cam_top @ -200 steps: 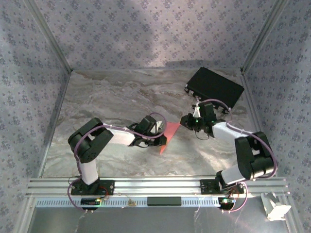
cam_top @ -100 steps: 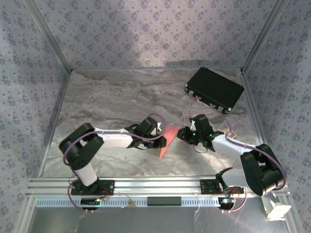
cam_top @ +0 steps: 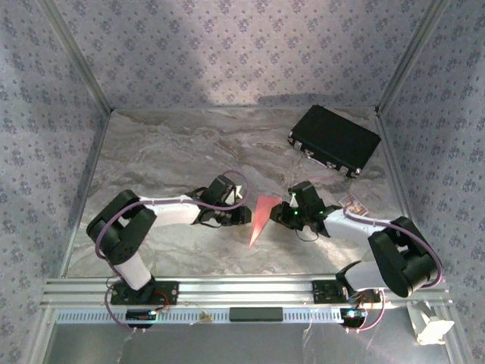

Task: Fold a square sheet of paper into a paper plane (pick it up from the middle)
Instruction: Turn over the paper at the center of the table.

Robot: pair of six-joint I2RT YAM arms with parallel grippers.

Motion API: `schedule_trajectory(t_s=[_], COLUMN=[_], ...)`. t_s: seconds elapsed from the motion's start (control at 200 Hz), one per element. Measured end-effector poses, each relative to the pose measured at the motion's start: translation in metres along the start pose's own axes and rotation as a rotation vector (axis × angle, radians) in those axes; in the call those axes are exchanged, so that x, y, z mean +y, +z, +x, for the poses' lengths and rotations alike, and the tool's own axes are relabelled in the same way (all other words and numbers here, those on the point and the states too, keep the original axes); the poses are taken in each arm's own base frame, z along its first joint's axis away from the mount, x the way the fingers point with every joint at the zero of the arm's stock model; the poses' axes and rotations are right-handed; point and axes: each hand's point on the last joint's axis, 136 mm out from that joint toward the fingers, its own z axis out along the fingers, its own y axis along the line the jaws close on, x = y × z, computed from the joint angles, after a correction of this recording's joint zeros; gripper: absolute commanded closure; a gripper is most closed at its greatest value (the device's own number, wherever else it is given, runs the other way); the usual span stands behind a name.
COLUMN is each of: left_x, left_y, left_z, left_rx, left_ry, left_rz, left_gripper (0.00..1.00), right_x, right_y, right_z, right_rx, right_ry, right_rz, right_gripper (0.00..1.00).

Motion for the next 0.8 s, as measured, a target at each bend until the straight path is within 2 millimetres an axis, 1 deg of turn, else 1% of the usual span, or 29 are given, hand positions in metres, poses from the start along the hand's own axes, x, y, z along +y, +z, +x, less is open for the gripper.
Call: schedule_trajectory(t_s=[0.16,0.4,0.58,0.8], left_x=[0.005,-0.002,-0.003,-0.008], left_y=[0.008,0.010,0.013,0.016], left_z=[0.010,0.014,0.018,0.019], left_rx=[0.053,0.090,0.118,0.141], left_ry=[-0.012,-0.004,-0.008,0.000], left_rz=[0.006,0.042,0.058,0.078], left_gripper=[0.74,0.74,0.72,0.71], right_x=[0.001,0.004,0.007,0.011], right_y=[0.004,0.006,0.007,0.008], right_z=[0.006,0.012,0.015,0.020], right_rx=[0.019,0.037,0.045,0.060], right_ry=[-0.009,-0.026,-0.031,-0.035], right_rz=[0.004,-0.001,-0.005,-0.019], right_gripper=[0.71,0.72,0.72,0.73])
